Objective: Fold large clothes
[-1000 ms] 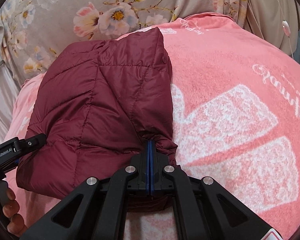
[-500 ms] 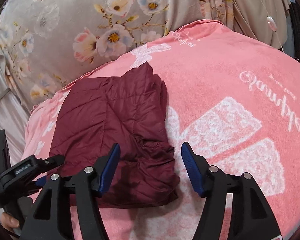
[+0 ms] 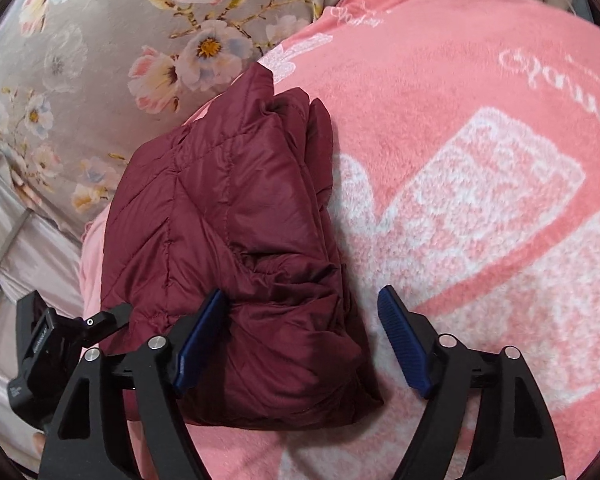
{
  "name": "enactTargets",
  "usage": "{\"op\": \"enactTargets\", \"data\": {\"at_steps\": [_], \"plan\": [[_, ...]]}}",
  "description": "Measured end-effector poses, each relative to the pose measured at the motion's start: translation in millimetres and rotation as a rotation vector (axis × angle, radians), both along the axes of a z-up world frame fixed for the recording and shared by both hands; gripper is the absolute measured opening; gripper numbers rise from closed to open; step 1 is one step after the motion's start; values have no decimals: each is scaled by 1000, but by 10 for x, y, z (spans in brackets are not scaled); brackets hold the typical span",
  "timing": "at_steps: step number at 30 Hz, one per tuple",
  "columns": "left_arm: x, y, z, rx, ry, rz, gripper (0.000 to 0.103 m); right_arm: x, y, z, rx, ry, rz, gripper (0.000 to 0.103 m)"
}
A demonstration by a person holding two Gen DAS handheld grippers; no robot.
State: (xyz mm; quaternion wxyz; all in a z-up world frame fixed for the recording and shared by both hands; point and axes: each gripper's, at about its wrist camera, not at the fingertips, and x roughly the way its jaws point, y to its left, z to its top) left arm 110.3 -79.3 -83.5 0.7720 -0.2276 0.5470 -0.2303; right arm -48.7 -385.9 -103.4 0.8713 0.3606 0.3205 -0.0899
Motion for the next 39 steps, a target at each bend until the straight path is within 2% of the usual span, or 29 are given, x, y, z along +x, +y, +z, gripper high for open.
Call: {"op": "enactTargets", "data": {"at_steps": [3,6,9,12,13,16,19,23,27,33,39], "plan": [[14,-17,-2,-11,-20,-17,98,58,24,0,-7,-7,11,83],[49,-59,17,-4,-33,-39,98,127,50,1,-6,-13,31,82],[58,-90,58,5,-39,-54,95,209,55,-27,37,-28,68,66],[27,-121,137,19,-63,-71,79,221,57,-29,90,-60,103,37],[11,-110,166,21,-71,-78,71,215,70,8,93,-76,113,30],[-37,-122,328,9,-110,-112,51,175,159,190,38,-100,119,22],[-129,-154,542,-5,-152,-138,40,34,232,449,-24,-150,113,19],[-366,-187,858,-19,-214,-171,36,-253,271,845,-103,-232,103,18],[-696,-204,1184,-59,-278,-200,35,-672,310,1284,-193,-331,91,18],[-1297,-217,1812,-117,-432,-216,35,-1346,348,1877,-321,-491,52,18],[-1929,-259,2474,-208,-583,-228,35,-2007,427,2554,-450,-671,7,18]]}}
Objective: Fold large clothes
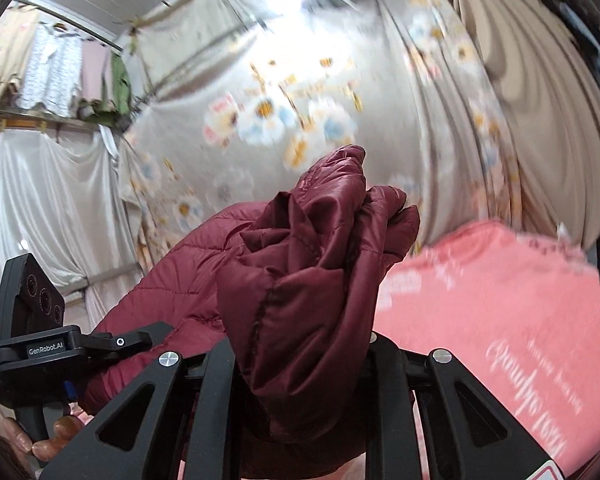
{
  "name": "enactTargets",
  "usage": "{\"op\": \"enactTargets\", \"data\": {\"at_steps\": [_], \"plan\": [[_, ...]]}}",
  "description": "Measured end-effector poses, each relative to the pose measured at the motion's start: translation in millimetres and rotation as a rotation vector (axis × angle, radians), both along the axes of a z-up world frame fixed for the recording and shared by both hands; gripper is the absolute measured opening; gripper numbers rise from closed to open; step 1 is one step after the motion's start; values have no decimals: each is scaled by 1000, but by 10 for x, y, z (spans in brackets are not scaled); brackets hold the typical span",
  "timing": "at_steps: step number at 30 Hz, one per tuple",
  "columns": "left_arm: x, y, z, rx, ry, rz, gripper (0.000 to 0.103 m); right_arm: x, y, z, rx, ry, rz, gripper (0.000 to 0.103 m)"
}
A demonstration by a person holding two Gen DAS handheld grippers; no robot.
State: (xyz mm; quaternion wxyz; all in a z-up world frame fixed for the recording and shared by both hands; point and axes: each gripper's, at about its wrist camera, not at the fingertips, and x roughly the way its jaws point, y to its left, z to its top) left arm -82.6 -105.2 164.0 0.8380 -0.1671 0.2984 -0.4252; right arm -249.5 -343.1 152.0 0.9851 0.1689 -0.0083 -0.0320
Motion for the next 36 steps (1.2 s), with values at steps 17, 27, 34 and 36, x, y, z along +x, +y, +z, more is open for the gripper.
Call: {"op": "enactTargets", "data": {"at_steps": [17,27,34,36], "plan": [[-576,992,1272,-72,-482,18,35,-6,1125,985,-187,-339,118,18],[319,1857,724,8,-416,84,36,1237,1794,348,-179,-137,184,18],[1177,2099,-63,84,-293,123,36,2042,1945,-298,-145,13,202,18],[1399,2140,-256,94,-263,125,36,2227,1973,-478,-139,46,193,18]]}}
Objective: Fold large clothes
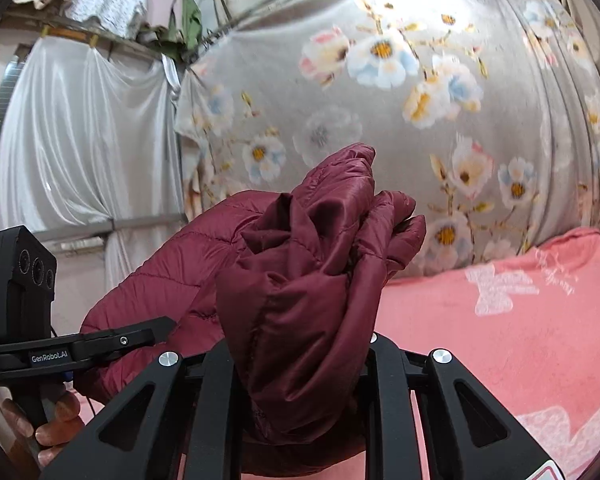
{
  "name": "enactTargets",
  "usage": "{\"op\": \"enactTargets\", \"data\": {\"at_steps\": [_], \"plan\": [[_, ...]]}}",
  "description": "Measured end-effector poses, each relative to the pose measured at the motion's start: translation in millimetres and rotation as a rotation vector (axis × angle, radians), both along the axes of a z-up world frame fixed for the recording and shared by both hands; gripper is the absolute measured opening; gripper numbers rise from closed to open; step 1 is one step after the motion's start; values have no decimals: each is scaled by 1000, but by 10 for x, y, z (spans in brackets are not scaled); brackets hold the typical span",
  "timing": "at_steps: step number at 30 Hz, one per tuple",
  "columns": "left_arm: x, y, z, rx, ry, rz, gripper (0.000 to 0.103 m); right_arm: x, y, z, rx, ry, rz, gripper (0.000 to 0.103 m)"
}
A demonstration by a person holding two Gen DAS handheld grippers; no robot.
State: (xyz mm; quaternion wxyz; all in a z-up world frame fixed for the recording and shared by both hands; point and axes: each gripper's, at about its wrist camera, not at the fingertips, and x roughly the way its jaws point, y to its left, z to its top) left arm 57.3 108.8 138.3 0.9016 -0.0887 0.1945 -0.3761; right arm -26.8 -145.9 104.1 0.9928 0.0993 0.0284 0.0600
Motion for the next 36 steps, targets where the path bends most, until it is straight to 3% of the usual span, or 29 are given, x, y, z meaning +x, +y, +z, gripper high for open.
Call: {"op": "enactTargets", "data": {"at_steps": [10,16,26,36], "plan": [[689,-20,-815,72,82,5,36,670,71,-804,6,151,-64,18],[989,-104,-1180,121,131,11,36,918,52,-1108,14,225,-95,18],[1241,-211,-1585,168,189,19,36,1158,8,-1517,8,337,-117,18],[1303,-239,-1755,176,206,27,36,1290,-61,-1630,45,425,-97,18]]}}
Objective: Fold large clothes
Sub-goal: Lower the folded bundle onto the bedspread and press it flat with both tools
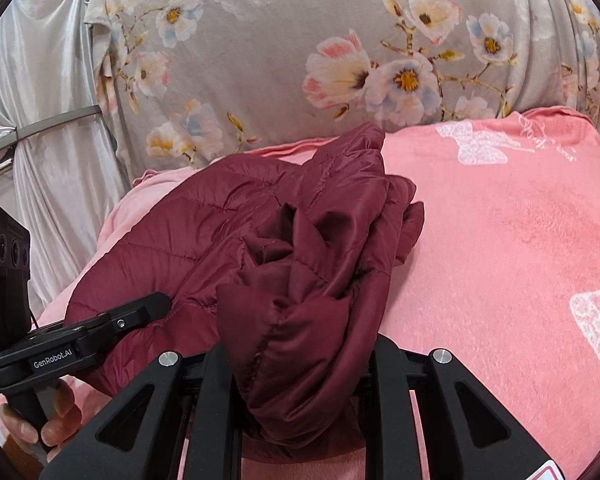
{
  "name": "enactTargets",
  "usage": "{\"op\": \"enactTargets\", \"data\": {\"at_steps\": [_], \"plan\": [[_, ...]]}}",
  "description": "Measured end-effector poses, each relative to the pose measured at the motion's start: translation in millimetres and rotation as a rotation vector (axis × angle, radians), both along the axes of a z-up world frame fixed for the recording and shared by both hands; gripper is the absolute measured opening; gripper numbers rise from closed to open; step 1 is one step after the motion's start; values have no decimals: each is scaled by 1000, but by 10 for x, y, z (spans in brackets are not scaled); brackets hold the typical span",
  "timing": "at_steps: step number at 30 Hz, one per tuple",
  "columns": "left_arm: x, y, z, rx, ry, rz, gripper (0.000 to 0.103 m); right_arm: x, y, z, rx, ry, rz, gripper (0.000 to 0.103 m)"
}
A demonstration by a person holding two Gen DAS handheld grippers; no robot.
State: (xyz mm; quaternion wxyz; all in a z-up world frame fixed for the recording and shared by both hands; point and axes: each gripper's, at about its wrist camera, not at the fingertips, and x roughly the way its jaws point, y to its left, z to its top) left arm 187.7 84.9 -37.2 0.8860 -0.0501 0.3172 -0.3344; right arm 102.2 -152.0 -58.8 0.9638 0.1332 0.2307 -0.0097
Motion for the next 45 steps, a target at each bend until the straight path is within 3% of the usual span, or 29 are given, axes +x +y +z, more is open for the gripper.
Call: {"op": "enactTargets", "data": {"at_steps": [9,12,15,17,18,22,24,26,28,31,35,39,45], "plan": [[97,29,-132,-7,46,13,38,158,28,-95,-12,130,-15,19],[124,25,-155,5,66,14,41,183,22,-127,-16,174,-17,25],[170,43,-207,20,114,31,53,142,-41,-148,11,214,-12,45],[193,119,-240,26,155,78,76,36,-122,-142,51,226,3,56],[187,159,-242,30,163,100,81,-54,-175,-124,65,225,3,60],[8,414,-100,39,165,177,85,-501,-331,19,59,187,-11,65],[-159,516,97,97,118,258,86,-735,-388,160,41,146,-44,65],[-284,544,327,141,65,331,87,-852,-390,337,34,87,-66,62],[-360,505,553,149,16,369,87,-854,-330,503,18,51,-49,26],[-368,271,897,167,-42,408,87,-672,-119,659,-59,57,-8,4],[-157,-106,910,224,-2,414,85,-334,13,500,-86,122,-2,0],[65,-292,625,266,77,449,77,-138,37,280,-133,169,-39,0],[283,-360,237,290,158,496,76,74,-49,-23,-116,244,-42,0]]}}
